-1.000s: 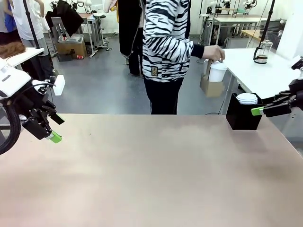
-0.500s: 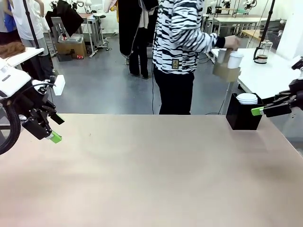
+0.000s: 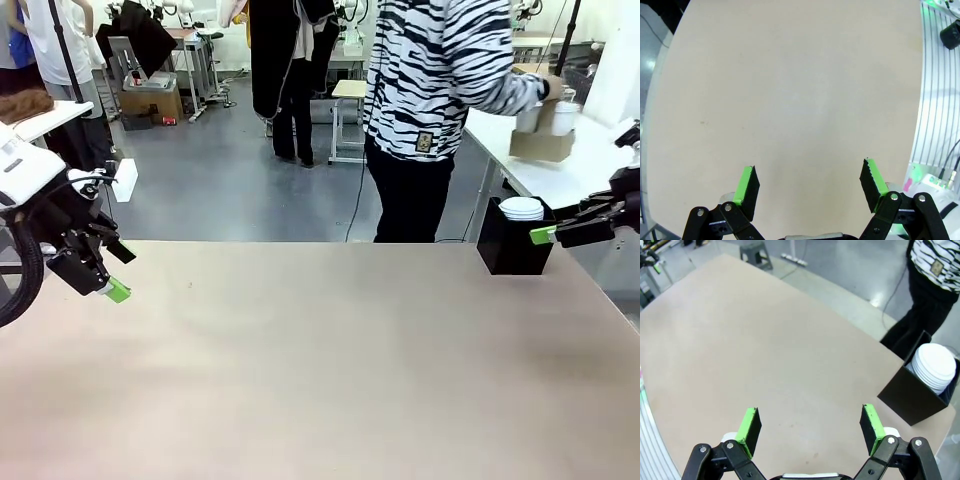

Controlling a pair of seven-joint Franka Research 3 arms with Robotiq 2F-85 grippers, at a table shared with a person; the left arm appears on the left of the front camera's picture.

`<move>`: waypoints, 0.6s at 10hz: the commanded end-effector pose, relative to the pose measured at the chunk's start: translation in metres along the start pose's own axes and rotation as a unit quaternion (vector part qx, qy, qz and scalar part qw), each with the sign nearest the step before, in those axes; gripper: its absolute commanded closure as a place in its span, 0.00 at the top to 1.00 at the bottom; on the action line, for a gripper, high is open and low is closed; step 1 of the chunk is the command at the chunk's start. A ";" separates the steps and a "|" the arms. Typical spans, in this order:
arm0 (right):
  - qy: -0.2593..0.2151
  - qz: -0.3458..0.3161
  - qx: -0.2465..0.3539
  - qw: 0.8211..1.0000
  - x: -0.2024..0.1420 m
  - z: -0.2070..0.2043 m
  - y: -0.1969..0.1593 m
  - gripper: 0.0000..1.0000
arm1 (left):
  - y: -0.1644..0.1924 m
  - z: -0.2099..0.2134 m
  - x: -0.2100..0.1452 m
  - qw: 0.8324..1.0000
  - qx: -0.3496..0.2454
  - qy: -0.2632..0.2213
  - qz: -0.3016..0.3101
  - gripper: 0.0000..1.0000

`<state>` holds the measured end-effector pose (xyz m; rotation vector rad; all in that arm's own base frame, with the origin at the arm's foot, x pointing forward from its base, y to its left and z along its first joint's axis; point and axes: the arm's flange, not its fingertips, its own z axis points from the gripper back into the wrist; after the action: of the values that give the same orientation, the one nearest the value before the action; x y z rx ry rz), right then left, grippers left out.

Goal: Pour a drink into a cup and package it in a carrier.
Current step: Insert the held 600 ml Paper Cup into the Cup Carrier.

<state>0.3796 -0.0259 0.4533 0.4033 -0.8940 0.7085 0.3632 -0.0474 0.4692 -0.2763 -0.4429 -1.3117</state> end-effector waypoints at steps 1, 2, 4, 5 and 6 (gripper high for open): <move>-0.002 -0.001 -0.005 1.000 -0.001 0.000 0.000 1.00 | -0.001 0.000 0.000 1.000 -0.004 -0.009 -0.001 1.00; -0.002 -0.001 -0.005 1.000 -0.001 0.000 0.000 1.00 | -0.001 0.000 0.000 1.000 -0.004 -0.009 -0.001 1.00; -0.002 -0.001 -0.005 1.000 -0.001 0.000 0.000 1.00 | -0.001 0.000 0.000 1.000 -0.004 -0.009 -0.001 1.00; -0.002 -0.001 -0.005 1.000 -0.001 0.000 0.000 1.00 | -0.001 0.000 0.000 1.000 -0.004 -0.009 -0.001 1.00; -0.002 -0.001 -0.005 1.000 -0.001 0.000 0.000 1.00 | -0.001 0.000 0.000 1.000 -0.004 -0.009 -0.001 1.00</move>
<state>0.3796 -0.0259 0.4533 0.4030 -0.8941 0.7085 0.3632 -0.0474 0.4692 -0.2763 -0.4429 -1.3117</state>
